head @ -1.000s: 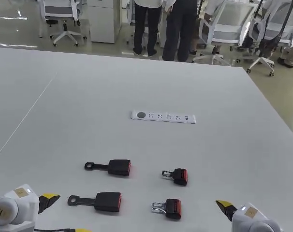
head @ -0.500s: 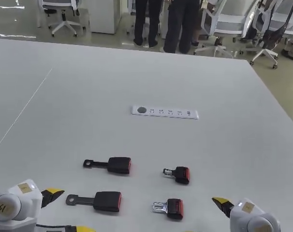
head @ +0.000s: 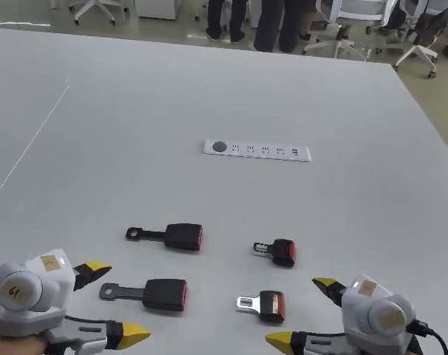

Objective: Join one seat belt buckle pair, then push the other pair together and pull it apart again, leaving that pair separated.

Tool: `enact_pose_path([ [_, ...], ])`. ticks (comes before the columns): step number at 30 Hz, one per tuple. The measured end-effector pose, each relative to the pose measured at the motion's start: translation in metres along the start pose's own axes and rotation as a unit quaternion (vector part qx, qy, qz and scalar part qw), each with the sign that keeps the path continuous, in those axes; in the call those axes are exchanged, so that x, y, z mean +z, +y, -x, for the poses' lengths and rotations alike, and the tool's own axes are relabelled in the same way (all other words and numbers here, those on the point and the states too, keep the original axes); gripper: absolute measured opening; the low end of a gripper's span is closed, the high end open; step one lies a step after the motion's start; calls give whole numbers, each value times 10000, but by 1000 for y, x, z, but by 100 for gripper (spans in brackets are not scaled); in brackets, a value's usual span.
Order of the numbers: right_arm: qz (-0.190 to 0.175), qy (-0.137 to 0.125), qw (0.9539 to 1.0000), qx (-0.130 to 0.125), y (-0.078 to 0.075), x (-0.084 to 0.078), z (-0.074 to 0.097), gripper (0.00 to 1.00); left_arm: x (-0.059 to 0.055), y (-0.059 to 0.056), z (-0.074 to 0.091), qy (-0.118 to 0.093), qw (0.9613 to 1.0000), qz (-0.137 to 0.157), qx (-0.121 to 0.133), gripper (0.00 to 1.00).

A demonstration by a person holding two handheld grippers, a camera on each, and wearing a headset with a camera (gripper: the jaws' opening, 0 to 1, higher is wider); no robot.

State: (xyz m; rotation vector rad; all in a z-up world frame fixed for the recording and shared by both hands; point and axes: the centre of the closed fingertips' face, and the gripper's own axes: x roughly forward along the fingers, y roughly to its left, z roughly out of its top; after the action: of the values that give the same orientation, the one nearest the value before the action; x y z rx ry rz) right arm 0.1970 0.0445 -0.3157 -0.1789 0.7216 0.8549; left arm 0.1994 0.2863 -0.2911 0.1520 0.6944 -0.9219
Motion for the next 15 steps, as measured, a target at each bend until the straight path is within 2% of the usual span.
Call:
enact_pose_path([
  [7, 253, 120, 9992, 281, -2, 3, -12, 84, 3, 5, -17, 218, 9992, -238, -228, 79],
  [10, 312, 202, 9985, 409, -3, 2, -17, 83, 6, 2, -23, 286, 9985, -347, -320, 79],
  [13, 383, 282, 9973, 557, -3, 1, -23, 82, 4, -3, -30, 500, 9961, -504, -516, 78],
  [15, 474, 345, 9963, 627, -4, 0, -26, 82, 4, -6, -33, 621, 9937, -714, -604, 77],
])
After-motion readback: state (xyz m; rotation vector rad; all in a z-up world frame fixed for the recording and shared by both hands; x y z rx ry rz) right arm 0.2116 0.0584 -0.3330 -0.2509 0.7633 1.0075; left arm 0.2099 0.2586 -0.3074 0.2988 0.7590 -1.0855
